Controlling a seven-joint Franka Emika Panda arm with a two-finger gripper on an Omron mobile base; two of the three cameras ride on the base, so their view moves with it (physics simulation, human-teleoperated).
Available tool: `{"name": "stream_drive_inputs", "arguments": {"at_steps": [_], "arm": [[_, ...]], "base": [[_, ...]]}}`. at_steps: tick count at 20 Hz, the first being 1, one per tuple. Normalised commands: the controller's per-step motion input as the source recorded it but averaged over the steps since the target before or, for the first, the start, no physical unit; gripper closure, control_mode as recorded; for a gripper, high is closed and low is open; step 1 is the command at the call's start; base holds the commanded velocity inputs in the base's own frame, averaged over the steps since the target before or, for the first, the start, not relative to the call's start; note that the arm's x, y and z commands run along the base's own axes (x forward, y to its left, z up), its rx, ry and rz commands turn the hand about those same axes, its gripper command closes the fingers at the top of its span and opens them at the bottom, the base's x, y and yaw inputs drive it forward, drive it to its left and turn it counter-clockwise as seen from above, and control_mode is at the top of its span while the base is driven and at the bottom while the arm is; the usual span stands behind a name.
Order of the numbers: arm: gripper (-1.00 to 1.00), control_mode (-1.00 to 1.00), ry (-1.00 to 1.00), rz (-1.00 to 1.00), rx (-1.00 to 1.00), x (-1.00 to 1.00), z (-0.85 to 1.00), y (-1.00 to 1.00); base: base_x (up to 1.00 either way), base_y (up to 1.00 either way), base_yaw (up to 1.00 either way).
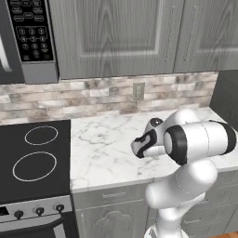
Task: Open the fridge, remove the orange, carrot, and steak, and place them on any counter.
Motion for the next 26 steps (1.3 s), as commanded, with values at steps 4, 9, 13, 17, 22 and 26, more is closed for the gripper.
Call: {"name": "stream_drive_inputs", "arguments": {"at_steps": [4,9,13,17,22,26], "arm": [[-1.00,-1.00,0.00,0.00,0.00,0.00,-0.09,0.00],[-1.00,-1.00,0.02,0.00,0.00,0.01,0.00,0.00],[-1.00,-1.00,0.12,0.00,0.00,0.00,0.10,0.02],[-1.00,-1.00,0.11,0.00,0.00,-0.14,0.67,0.00],[-1.00,-1.00,0.06,0.00,0.00,-0.58,1.00,0.00],[-1.00,-1.00,0.16,0.00,0.00,-0.64,1.00,0.00]], "base": [[0.00,0.00,0.00],[0.00,0.00,0.00],[0.00,0.00,0.00],[0.00,0.00,0.00],[0.00,0.00,0.00],[0.00,0.00,0.00]]}}
